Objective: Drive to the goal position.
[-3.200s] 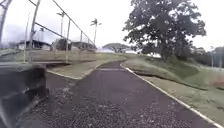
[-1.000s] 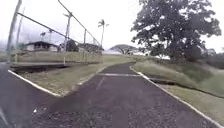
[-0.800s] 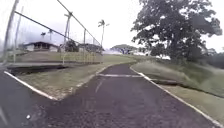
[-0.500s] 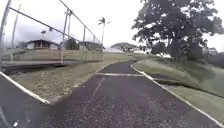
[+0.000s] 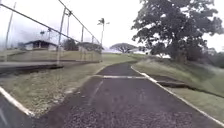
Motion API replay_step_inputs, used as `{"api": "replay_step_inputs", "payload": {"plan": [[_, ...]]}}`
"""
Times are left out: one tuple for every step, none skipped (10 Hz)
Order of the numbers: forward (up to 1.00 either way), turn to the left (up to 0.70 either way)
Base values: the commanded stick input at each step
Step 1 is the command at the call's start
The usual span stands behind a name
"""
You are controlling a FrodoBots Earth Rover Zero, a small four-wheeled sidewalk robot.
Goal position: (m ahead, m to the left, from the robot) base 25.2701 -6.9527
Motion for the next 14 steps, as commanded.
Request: {"api": "replay_step_inputs", "payload": {"plan": [[0.70,0.00],[0.70,0.00],[0.70,0.00],[0.70,0.00],[0.70,0.00],[0.70,0.00],[0.70,0.00],[0.70,0.00],[0.70,0.00],[0.70,0.00],[0.70,0.00],[0.70,0.00],[0.70,0.00],[0.70,0.00]]}}
